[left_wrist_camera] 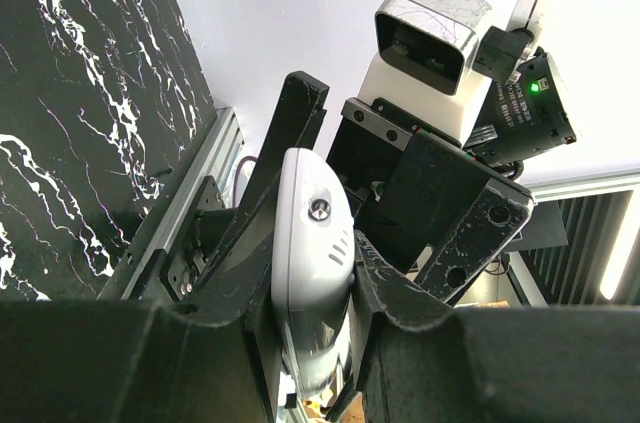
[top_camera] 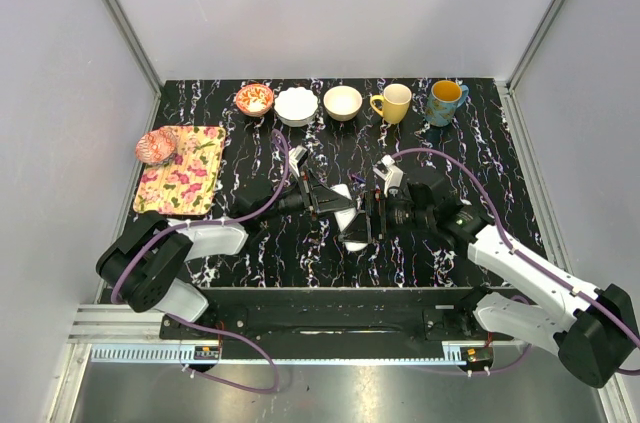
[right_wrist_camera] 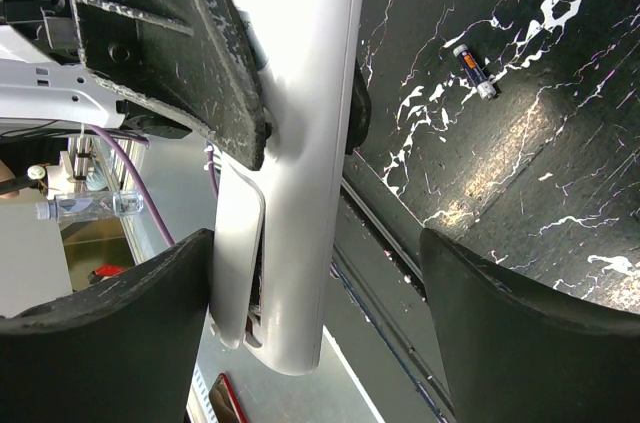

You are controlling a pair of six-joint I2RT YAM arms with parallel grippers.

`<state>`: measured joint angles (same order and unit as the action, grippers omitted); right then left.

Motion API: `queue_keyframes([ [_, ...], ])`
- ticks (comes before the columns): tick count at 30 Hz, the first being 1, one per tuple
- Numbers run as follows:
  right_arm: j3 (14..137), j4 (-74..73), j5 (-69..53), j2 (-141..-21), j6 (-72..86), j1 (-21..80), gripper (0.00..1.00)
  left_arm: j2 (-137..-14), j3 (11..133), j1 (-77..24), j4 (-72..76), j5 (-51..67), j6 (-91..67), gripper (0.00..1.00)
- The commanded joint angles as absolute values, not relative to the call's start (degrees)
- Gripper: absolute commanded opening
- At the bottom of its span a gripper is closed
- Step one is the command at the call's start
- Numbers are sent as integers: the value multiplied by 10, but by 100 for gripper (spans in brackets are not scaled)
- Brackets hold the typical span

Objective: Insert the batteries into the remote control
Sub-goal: Turn over the remote control at the center of the board.

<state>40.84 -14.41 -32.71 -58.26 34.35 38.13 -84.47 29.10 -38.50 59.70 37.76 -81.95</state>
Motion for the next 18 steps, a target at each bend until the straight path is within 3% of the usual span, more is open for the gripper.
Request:
queue_keyframes([
  [1, 413, -125, -345, -581, 341, 375, 87, -824, 292, -386, 647, 389, -821, 0],
  [18, 410, -121, -360, -582, 338, 367, 82, -826, 279, -388, 683, 396, -834, 0],
])
